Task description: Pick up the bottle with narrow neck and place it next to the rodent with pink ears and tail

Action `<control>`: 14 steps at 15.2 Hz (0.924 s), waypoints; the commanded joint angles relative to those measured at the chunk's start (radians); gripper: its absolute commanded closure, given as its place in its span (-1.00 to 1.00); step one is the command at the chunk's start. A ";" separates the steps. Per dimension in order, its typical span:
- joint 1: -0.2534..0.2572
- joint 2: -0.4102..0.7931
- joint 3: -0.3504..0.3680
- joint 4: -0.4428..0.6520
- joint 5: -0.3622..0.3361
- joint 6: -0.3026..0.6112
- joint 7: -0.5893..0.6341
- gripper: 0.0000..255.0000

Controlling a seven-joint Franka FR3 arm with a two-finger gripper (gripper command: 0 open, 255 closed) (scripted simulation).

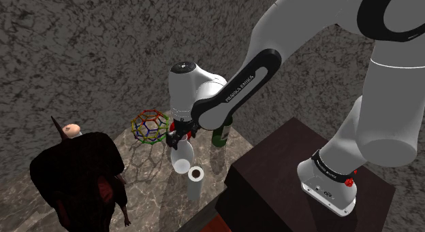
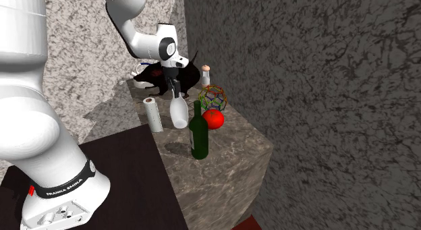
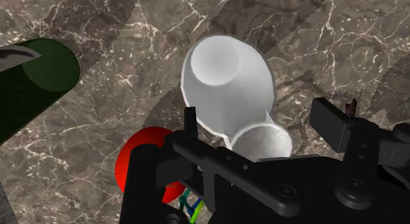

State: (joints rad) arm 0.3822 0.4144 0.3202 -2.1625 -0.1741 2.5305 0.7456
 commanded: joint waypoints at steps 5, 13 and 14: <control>-0.022 -0.082 0.027 0.003 0.043 -0.081 -0.029 -1.00; -0.026 -0.102 0.032 0.006 0.054 -0.104 -0.037 -1.00; -0.026 -0.102 0.032 0.006 0.054 -0.104 -0.037 -1.00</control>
